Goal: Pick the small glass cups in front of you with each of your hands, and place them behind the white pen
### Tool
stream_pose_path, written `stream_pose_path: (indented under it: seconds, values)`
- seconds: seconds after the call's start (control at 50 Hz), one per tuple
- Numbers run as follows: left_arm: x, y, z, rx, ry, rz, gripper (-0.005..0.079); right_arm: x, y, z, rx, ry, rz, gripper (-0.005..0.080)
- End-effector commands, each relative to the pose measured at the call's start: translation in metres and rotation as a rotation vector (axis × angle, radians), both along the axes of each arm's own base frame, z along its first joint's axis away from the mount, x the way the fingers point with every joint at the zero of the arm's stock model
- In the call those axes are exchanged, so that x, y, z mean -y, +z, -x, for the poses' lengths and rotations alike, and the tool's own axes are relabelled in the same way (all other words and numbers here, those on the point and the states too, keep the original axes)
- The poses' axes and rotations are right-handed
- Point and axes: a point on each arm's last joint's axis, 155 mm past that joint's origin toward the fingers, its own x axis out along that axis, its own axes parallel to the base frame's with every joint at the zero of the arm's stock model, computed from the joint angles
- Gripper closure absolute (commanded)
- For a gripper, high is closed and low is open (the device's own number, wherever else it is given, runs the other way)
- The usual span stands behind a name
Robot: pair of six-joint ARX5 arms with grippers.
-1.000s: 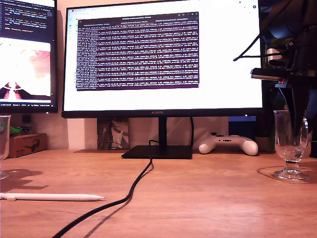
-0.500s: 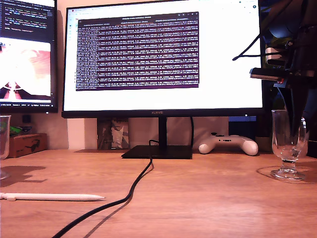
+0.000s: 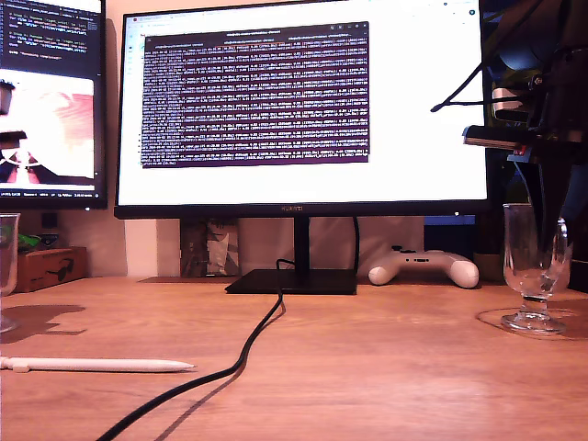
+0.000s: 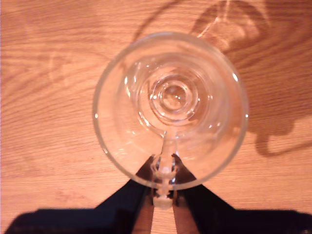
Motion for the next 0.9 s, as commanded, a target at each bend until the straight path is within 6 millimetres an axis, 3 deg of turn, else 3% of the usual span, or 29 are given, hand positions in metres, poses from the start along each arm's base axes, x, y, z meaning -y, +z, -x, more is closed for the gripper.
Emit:
stream_pose_path:
  seconds: [0.0,0.12,0.6,0.88]
  values:
    - [-0.001,-0.003,-0.004,-0.004,-0.001,-0.002,0.0564,-0.004,0.001,-0.001,0.008,0.016,0.0,0.0764]
    - [-0.002,-0.002,-0.008,0.017,-0.002,-0.004,0.0772,-0.004,0.001,-0.002,0.009,0.016,0.0,0.0764]
    - [-0.001,0.006,0.0,-0.015,-0.03,-0.007,0.0762,-0.003,0.0,0.006,-0.018,0.038,0.01,0.0764]
    - [0.004,0.03,0.003,0.023,-0.042,0.004,0.0762,-0.016,0.022,0.009,0.043,0.078,-0.004,0.0764]
